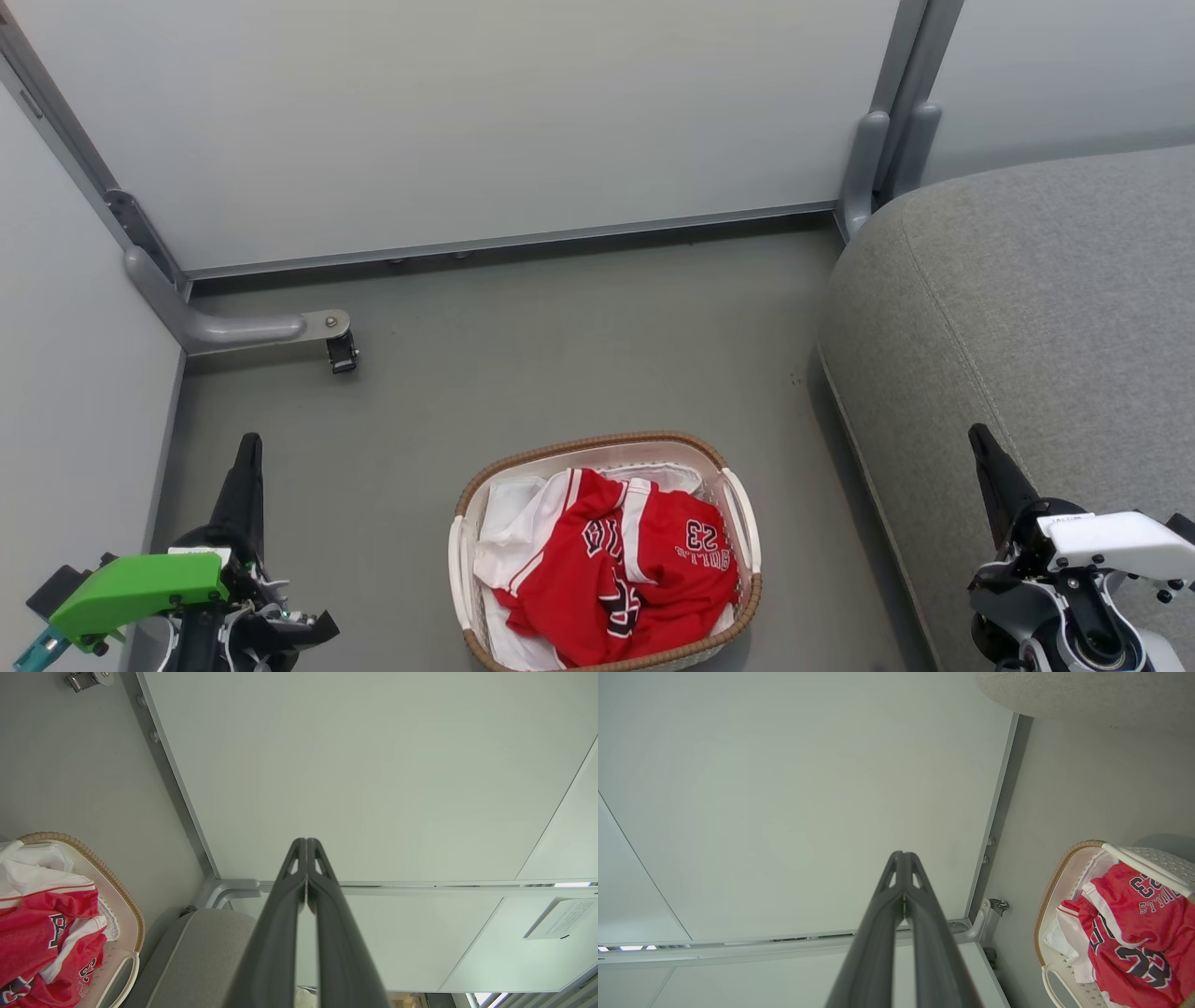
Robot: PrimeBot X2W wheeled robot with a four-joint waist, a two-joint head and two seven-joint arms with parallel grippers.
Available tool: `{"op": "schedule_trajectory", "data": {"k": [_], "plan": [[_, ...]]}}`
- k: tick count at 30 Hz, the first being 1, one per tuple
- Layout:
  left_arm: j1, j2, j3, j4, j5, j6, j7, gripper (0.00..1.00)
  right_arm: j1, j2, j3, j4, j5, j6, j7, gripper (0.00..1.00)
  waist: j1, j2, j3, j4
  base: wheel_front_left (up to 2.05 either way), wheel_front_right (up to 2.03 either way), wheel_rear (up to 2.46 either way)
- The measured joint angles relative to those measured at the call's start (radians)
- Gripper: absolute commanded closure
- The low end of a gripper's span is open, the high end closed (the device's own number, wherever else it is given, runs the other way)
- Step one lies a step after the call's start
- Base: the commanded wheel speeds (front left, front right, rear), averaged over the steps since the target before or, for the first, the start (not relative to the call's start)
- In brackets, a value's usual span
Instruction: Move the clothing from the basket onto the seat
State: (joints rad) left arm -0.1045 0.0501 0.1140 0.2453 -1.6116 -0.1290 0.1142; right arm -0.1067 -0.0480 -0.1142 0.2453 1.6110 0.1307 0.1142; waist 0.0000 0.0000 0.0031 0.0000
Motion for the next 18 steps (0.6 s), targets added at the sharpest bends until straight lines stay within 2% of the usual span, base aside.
{"op": "schedule_trajectory", "data": {"k": [18], "plan": [[0.000,0.000,0.000,0.000,0.000,0.000,0.000,1.00,0.000,0.000,0.000,0.000,0.000,0.000,0.000,1.00,0.0000,0.0000,0.000,0.000,0.00,0.00,0.00]]}}
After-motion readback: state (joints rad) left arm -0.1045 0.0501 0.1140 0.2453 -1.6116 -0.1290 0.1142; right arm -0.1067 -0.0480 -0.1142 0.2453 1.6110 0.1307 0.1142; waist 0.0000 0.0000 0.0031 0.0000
